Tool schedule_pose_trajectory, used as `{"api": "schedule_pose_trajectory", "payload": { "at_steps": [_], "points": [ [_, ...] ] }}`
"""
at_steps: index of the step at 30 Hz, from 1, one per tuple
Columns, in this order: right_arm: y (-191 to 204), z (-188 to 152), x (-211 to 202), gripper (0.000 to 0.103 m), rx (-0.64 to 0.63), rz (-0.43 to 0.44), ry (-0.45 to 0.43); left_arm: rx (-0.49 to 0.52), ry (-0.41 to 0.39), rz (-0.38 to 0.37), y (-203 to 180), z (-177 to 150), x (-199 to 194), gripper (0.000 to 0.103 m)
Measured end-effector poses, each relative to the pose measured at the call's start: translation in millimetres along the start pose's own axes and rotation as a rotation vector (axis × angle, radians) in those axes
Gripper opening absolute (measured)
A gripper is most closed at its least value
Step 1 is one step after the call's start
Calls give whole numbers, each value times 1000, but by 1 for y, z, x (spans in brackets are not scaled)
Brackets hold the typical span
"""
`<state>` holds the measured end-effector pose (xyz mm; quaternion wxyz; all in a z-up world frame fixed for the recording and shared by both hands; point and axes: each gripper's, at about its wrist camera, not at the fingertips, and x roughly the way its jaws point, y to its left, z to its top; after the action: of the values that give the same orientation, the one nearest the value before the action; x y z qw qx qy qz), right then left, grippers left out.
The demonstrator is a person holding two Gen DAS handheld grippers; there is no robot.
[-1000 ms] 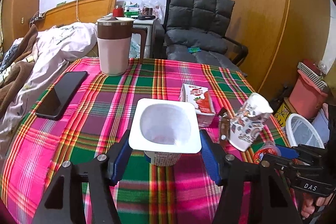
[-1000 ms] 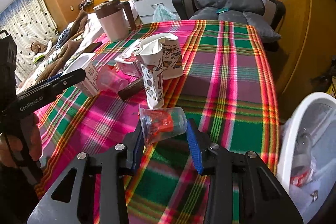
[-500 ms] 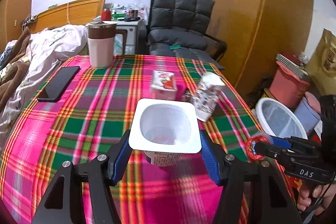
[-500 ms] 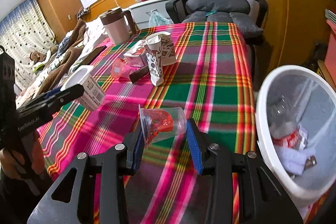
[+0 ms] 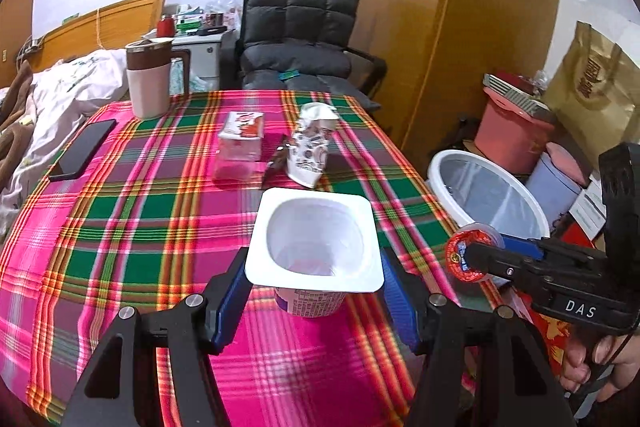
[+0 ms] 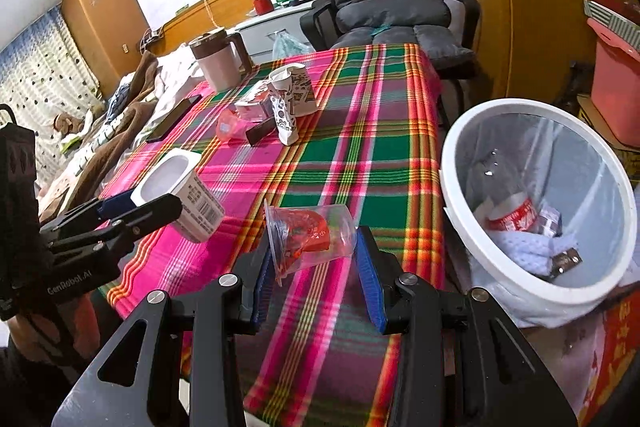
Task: Collect trash
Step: 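Lift the yogurt cup and plastic cup and carry them over the wastebasket, then open both grippers to drop the yogurt cup and plastic cup into the wastebasket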
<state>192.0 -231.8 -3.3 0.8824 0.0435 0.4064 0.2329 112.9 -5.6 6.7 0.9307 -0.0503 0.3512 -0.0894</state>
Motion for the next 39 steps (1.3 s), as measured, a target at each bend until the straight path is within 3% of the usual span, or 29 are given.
{"api": "schedule_pose_trajectory", "payload": {
  "at_steps": [20,39],
  "points": [
    [-7,-10,-21,41,28,-34,-56,42,5,-39,-32,3,-4,62],
    [-64,-12,-45,41,131,-184,-113,129,23,-150,-93,31,38,62]
  ]
}}
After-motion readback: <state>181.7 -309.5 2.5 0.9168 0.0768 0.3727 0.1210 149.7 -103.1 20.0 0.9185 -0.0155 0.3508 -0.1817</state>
